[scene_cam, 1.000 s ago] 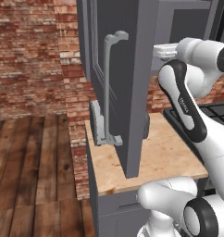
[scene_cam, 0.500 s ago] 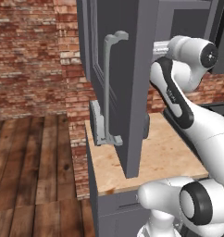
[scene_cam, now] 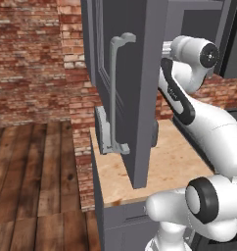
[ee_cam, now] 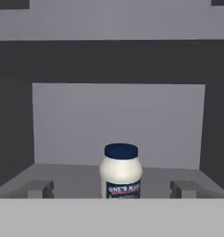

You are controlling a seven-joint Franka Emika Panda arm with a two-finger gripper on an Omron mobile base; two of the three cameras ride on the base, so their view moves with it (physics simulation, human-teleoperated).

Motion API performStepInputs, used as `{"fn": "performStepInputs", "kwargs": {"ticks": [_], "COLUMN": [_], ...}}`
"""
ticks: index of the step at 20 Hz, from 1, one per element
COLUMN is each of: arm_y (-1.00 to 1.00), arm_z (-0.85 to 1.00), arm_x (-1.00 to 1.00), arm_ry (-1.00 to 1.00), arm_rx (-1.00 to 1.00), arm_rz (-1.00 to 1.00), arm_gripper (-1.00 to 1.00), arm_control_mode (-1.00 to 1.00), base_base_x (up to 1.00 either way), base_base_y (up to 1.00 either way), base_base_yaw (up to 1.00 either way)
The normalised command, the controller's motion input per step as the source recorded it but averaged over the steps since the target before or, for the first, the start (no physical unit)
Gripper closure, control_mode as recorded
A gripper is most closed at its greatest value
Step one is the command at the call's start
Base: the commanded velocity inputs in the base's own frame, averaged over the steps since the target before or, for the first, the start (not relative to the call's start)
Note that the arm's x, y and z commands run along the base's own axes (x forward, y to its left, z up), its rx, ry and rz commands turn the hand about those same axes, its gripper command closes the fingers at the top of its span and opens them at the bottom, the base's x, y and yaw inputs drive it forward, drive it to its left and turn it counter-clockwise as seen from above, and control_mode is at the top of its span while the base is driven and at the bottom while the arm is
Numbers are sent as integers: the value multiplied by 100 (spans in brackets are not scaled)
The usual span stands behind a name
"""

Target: The dining table condiment station is running low on mayonnaise. Refill the condiment station by opening the cabinet and taking the mayonnaise from the cabinet and placing it on the dining table.

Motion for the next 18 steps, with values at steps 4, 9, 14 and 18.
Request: {"fn": "performStepInputs", "kwargs": {"ticks": [4,9,14,18], "arm_y": [0,0,0,0], "arm_z": [0,0,-1,0], "arm_x": [38,40,42,38], "arm_ry": [0,3,4,3], "arm_rx": [0,0,0,0], "arm_rz": [-1,-1,0,0], "arm_gripper": [-100,-100,-100,-100], "arm_control_mode": [-100,-100,-100,-100], "base_base_x": [0,0,0,0], "base_base_y": [0,0,0,0], "base_base_yaw": [0,0,0,0]}}
